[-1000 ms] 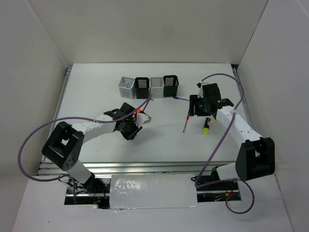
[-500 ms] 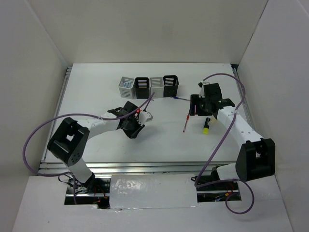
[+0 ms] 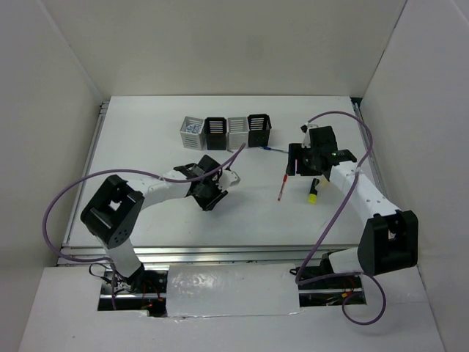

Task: Sort the stationery into containers
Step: Pick up the pen cap from the center of the board.

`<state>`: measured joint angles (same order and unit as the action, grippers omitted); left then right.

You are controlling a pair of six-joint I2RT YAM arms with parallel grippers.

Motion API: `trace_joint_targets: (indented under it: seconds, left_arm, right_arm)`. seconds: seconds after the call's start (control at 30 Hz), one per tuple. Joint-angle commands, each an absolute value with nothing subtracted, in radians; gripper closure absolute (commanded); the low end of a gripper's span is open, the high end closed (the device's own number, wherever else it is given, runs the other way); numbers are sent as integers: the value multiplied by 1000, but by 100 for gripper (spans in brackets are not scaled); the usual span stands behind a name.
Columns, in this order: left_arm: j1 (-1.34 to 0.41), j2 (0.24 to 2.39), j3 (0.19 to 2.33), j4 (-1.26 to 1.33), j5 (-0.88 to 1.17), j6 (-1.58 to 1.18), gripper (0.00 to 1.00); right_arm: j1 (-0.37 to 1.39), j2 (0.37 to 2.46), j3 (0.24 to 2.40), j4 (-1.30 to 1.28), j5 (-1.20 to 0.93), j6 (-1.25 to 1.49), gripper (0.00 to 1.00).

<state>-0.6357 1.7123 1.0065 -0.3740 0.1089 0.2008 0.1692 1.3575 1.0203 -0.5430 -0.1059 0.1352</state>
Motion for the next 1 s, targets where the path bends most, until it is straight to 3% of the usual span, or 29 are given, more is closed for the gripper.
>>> trace_joint_targets:
  seconds: [0.0, 0.3, 0.4, 0.53, 0.6, 0.83, 0.97]
  left_arm:
    - [-649, 1752, 1042, -388, 101, 178, 58]
    - [-653, 1779, 1049, -391, 107, 183, 65]
    - [-655, 1760, 1034, -391, 115, 173, 75]
    - [-646, 1700, 1022, -387, 155, 152, 96]
    - [-629, 1652, 1041, -396, 223, 124, 100]
    - [-525, 1471, 1198, -449, 432, -59, 100]
    - [-502, 1344, 1262, -340, 440, -230, 100]
  right_arm:
    - [163, 1321, 1017, -558, -110, 123, 30]
    - [156, 1313, 1012, -561, -110, 115, 30]
    - [156, 1309, 1012, -565, -110, 115, 30]
    - [156, 1255, 1017, -560, -118, 109, 31]
    - [153, 1226, 1031, -564, -123, 97, 31]
    - [94, 1109, 1196, -713, -276, 11, 32]
    - [97, 1063, 1291, -712, -511, 88, 46]
